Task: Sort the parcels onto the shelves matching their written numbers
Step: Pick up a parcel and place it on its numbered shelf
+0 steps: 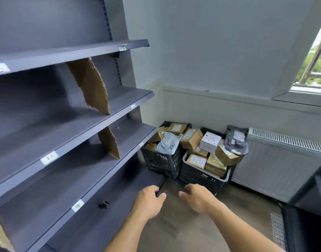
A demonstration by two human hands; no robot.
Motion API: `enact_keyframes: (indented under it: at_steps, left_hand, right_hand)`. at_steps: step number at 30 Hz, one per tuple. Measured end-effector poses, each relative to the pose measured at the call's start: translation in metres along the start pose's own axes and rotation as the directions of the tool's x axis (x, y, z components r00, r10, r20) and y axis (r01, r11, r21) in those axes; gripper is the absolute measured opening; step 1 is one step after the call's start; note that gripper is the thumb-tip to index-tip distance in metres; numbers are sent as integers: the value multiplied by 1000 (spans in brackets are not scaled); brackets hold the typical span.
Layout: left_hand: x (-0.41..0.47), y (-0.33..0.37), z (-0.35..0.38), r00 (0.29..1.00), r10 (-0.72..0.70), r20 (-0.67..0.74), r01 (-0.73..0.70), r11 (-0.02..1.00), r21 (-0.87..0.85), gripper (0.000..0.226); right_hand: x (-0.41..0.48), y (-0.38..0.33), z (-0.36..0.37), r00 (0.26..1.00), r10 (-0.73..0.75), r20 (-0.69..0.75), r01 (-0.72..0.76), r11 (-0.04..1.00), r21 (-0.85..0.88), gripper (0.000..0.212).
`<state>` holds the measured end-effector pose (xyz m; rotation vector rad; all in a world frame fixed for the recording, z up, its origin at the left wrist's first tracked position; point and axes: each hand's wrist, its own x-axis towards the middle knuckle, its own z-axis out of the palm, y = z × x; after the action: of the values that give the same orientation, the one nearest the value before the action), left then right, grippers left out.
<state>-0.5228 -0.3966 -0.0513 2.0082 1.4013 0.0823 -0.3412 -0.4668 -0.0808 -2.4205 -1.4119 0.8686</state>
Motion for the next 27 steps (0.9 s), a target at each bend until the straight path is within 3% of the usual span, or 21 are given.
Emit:
enact_keyframes:
  at_steps: [16,27]
  left_hand:
    - [203,65,5,969,177,170,-180,984,3,50]
    - [299,112,32,956,163,243,-182,982,56,50]
  right_hand:
    - [133,38,-71,954,271,-130,-256,959,124,55]
    - [214,82,-99,934,352,-62,-335,923,189,55]
